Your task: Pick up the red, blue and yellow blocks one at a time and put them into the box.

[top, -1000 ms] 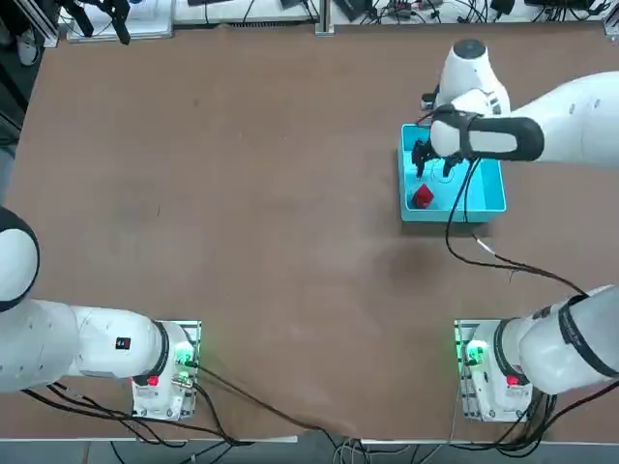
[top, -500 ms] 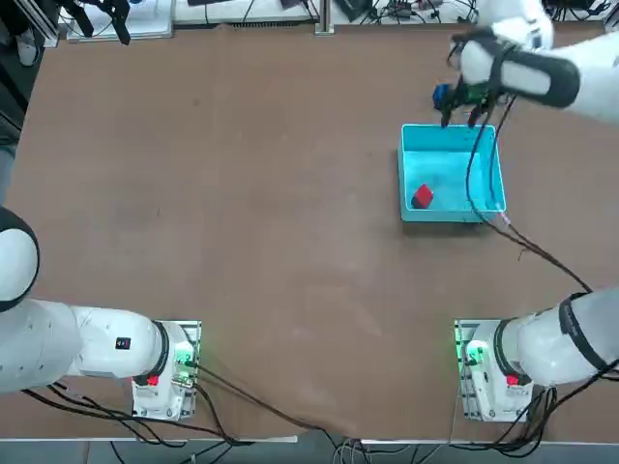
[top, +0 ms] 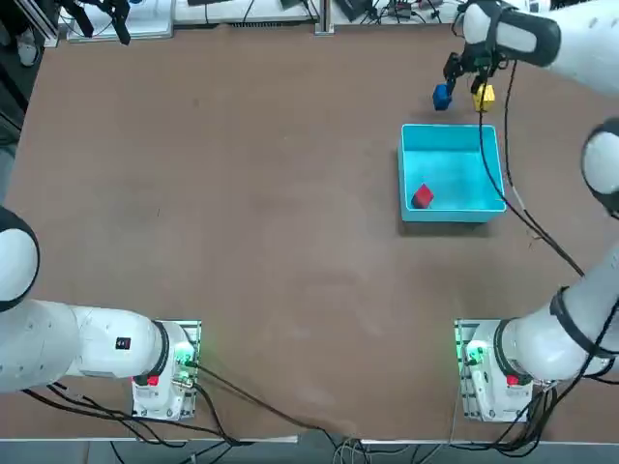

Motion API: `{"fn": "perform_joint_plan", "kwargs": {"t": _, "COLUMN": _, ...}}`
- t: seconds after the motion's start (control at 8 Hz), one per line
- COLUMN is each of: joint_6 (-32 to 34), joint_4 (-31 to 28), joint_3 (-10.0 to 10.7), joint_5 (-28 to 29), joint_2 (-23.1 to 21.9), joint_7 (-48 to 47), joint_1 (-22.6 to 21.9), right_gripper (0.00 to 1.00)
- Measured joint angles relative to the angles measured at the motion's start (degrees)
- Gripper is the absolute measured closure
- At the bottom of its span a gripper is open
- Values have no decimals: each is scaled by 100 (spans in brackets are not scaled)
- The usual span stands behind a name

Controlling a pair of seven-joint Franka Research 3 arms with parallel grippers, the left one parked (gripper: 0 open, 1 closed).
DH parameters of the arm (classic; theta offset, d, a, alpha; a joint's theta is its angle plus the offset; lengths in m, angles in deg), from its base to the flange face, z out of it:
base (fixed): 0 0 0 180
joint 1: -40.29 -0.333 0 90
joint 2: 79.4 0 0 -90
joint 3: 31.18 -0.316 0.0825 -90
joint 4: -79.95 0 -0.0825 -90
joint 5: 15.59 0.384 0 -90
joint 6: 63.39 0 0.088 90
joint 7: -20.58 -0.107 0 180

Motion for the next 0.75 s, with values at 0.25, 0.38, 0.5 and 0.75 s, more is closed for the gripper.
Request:
{"fn": "perform_joint_plan", "kwargs": {"t": 0.25, "joint_6": -90, "joint_4": 736, "joint_3": -3, "joint_5": -32, "joint_2": 770, "joint_7": 29, "joint_1": 2, "right_gripper": 0}}
{"fn": "perform_joint_plan", "kwargs": {"t": 0.38, "joint_6": -209, "joint_4": 977, "joint_3": -3, "joint_5": -47, "joint_2": 1035, "joint_7": 43, "joint_1": 2, "right_gripper": 0}}
{"fn": "perform_joint_plan", "kwargs": {"t": 0.5, "joint_6": -366, "joint_4": 1141, "joint_3": -3, "joint_5": -53, "joint_2": 1241, "joint_7": 59, "joint_1": 5, "right_gripper": 0}}
{"fn": "perform_joint_plan", "kwargs": {"t": 0.75, "joint_6": -550, "joint_4": 1352, "joint_3": -3, "joint_5": -80, "joint_2": 1520, "joint_7": 109, "joint_1": 24, "right_gripper": 0}}
